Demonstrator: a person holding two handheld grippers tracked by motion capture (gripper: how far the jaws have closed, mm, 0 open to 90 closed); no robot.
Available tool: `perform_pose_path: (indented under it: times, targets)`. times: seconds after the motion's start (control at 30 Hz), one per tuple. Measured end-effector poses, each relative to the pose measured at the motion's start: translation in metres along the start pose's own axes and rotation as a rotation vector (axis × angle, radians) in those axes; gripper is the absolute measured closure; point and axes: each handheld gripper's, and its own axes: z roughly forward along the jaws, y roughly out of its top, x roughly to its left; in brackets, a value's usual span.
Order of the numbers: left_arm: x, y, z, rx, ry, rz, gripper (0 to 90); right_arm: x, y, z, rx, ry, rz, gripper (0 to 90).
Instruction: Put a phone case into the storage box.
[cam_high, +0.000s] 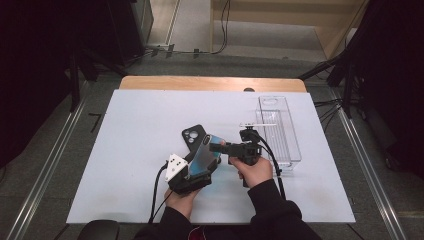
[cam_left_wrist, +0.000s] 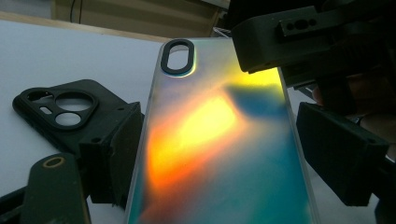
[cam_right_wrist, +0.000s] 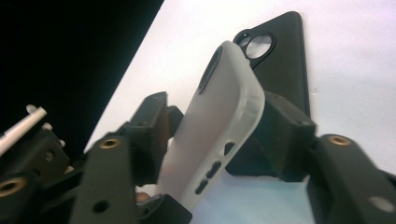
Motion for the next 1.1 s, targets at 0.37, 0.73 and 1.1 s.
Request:
perform_pose_path:
  times: [0.37, 0.73, 1.1]
  targets:
    - [0.0, -0.002, 0.0, -0.007, -0.019, -0.017, 17.1, -0.003, 0.003, -0.004, -0.012, 0.019, 0.04, 72.4]
    - [0.0, -0.002, 0.001, -0.019, -0.049, -0.034, 17.1, 0.005, 0.004, -0.008, -0.023, 0.05, 0.031, 78.0]
    - [-0.002, 0.018, -0.001, 0.044, -0.058, -0.026, 13.0, 0.014, 0.006, -0.012, -0.018, 0.042, -0.006, 78.4]
